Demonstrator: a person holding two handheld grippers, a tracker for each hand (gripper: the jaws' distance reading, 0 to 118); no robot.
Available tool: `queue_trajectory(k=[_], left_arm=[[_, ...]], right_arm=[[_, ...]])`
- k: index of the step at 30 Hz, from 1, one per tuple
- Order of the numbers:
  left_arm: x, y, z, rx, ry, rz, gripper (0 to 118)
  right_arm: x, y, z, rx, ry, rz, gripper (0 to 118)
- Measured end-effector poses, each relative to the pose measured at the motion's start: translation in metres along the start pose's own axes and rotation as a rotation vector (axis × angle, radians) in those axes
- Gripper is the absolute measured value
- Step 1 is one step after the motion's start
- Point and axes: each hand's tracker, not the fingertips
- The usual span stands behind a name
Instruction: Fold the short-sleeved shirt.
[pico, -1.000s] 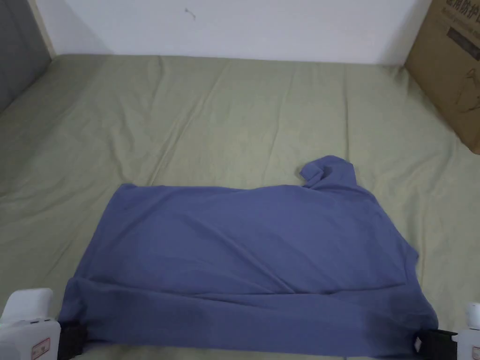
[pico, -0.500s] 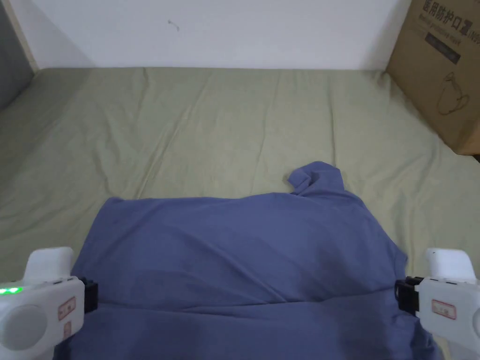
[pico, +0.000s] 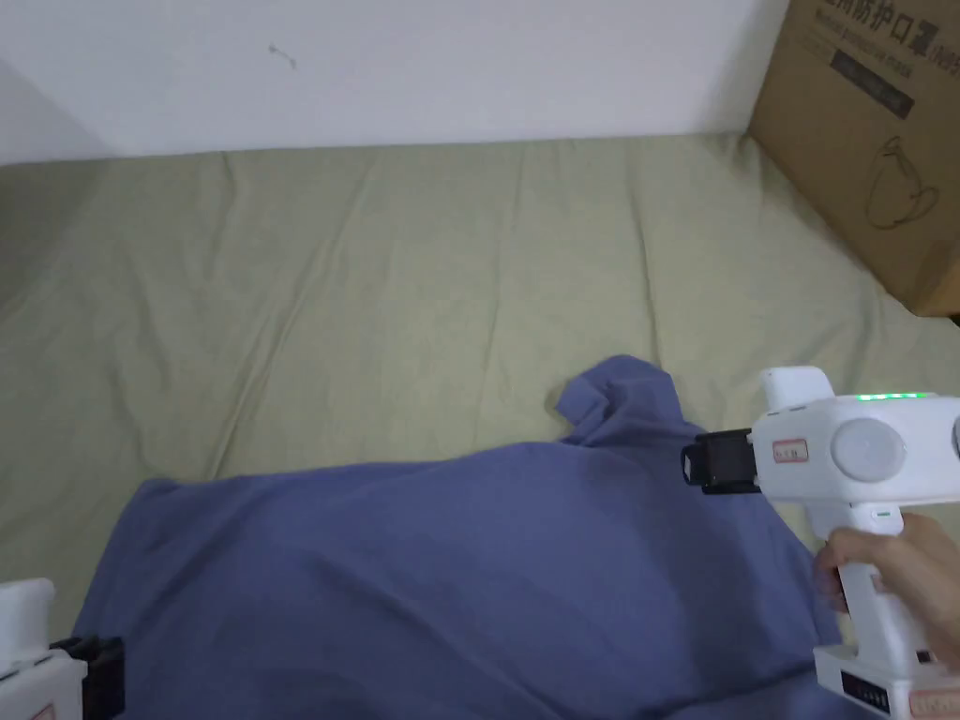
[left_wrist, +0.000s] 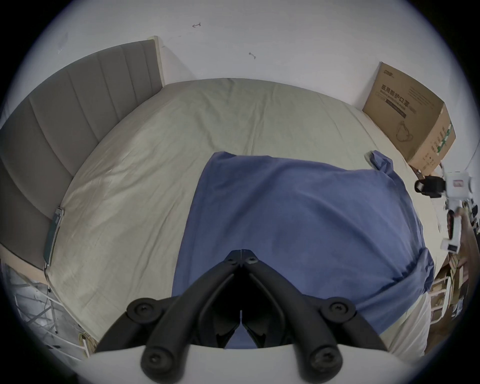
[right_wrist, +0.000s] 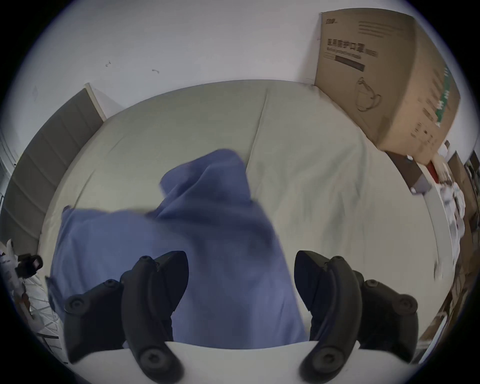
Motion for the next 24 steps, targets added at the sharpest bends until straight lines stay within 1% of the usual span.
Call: queue_trajectory(k=[1,2,3,5,6,8,9,10,11,12,13,14,16,17,20,21,22,23,24], left_arm=[[-0.001,0.003,-0.004,-0.002,0.004,0.009,0],[-0.002,0.005,-0.008,-0.006,0.008,0.017,0],[-0.002,0.006,-0.009,-0.013,0.016,0.027,0],[-0.004,0.008,-0.012,-0.019,0.018,0.036,0],[-0.006,0.009,-0.014,-0.024,0.015,0.04,0],[-0.008,0.008,-0.016,-0.032,0.024,0.051,0],[-0.009,0.008,-0.018,-0.039,0.029,0.052,0],[-0.009,0.007,-0.02,-0.046,0.036,0.053,0],[-0.01,0.007,-0.021,-0.049,0.04,0.05,0],[-0.01,0.007,-0.022,-0.06,0.043,0.048,0],[-0.01,0.006,-0.022,-0.063,0.044,0.047,0],[-0.01,0.006,-0.022,-0.059,0.043,0.045,0],[-0.013,0.01,-0.022,-0.056,0.034,0.044,2],[-0.014,0.015,-0.023,-0.051,0.027,0.044,25],[-0.022,0.041,-0.032,-0.043,0.012,0.051,84],[-0.025,0.053,-0.039,-0.036,0.013,0.053,91],[-0.027,0.064,-0.047,-0.028,0.015,0.053,91],[-0.03,0.077,-0.058,-0.021,0.02,0.05,104],[-0.033,0.089,-0.07,-0.013,0.023,0.053,109]], right_arm=[[0.004,0.012,-0.015,-0.007,-0.004,0.006,88],[0.008,0.021,-0.03,-0.033,-0.037,-0.003,88],[0.013,0.029,-0.046,-0.067,-0.06,0.006,88],[0.02,0.035,-0.069,-0.113,-0.075,0.008,88],[0.023,0.035,-0.079,-0.131,-0.071,0.015,85],[0.023,0.031,-0.093,-0.194,-0.02,-0.013,75],[0.02,0.026,-0.097,-0.222,-0.029,0.001,73],[0.017,0.025,-0.094,-0.183,-0.056,0.021,69],[0.016,0.027,-0.091,-0.179,-0.054,0.02,48],[0.016,0.029,-0.087,-0.176,-0.053,0.013,19],[0.016,0.03,-0.081,-0.157,-0.053,0.018,3],[0.017,0.03,-0.078,-0.14,-0.051,0.028,3],[0.018,0.032,-0.078,-0.155,-0.037,0.012,3],[0.016,0.032,-0.076,-0.152,-0.041,0.009,3],[0.013,0.034,-0.072,-0.152,-0.047,0.004,3],[0.012,0.035,-0.07,-0.151,-0.049,0.009,3],[0.012,0.035,-0.069,-0.149,-0.05,0.016,3],[0.011,0.036,-0.067,-0.149,-0.051,0.023,3],[0.011,0.037,-0.066,-0.15,-0.051,0.022,3]])
